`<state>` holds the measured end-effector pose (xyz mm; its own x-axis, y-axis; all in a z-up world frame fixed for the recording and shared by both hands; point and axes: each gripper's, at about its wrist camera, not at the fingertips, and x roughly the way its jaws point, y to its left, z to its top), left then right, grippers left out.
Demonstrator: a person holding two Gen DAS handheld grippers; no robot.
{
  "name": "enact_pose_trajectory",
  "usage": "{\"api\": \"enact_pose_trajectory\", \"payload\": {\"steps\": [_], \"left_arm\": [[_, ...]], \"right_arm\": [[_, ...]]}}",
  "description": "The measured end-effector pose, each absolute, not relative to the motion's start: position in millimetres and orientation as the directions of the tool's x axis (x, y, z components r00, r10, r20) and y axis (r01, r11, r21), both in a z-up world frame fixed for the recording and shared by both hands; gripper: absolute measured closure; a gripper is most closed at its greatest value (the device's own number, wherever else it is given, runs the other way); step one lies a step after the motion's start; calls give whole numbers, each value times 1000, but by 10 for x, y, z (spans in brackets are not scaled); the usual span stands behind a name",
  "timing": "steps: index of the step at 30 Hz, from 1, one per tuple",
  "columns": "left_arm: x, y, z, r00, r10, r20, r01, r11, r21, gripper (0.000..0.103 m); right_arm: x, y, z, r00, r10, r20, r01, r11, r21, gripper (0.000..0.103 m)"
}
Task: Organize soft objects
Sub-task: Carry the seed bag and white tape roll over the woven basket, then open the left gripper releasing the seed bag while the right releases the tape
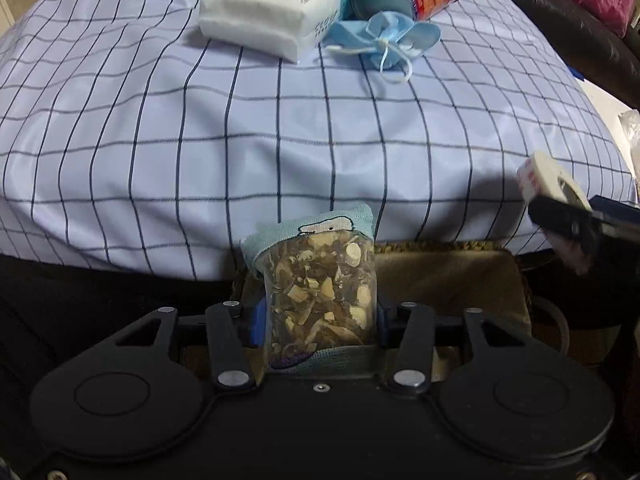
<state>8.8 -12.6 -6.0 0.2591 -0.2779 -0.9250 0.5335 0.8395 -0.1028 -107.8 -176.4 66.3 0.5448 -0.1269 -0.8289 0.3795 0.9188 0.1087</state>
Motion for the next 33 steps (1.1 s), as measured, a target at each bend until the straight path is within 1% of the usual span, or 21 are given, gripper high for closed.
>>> {"api": "enact_pose_trajectory", "payload": {"steps": [3,9,14,16,18,22,23,24,29,31,33], "left_arm": [[61,-87,-98,241,-258,-936,523,847,-99,55],[11,-46,-147,194,-252,-948,499,857,-126,56],[-47,-86,-116,202,-251,-947,512,851,-116,56],[-47,-106,-107,205,-247,-947,512,852,-112,55],[-47,-111,-104,212,-235,-949,510,855,-97,50],[-63,-96,-137,209,-210,-955,505,860,-78,44],[-70,-96,-142,212,-204,-956,507,859,-71,39],[-78,-98,-144,215,-198,-956,511,857,-63,37],[-98,-102,-144,226,-187,-956,514,856,-46,37],[-89,-98,-145,224,-186,-957,508,860,-48,37],[-81,-96,-140,225,-185,-957,504,862,-49,37]], "right_arm": [[-1121,-1615,715,510,-90,-855,335,937,101,10],[-1253,-1418,829,468,-96,-878,283,958,46,10],[-1316,-1369,842,440,-30,-897,267,959,99,9],[-1329,-1314,828,434,-21,-901,248,964,97,9],[-1343,-1271,810,427,-13,-904,236,967,97,9],[-1328,-1243,759,409,10,-912,222,969,110,9],[-1318,-1256,751,410,11,-912,223,968,111,9],[-1311,-1268,747,410,11,-912,225,968,112,9],[-1313,-1284,772,425,25,-905,216,968,128,6],[-1307,-1280,771,425,23,-905,213,969,124,1],[-1315,-1282,772,431,20,-902,219,968,126,1]]}}
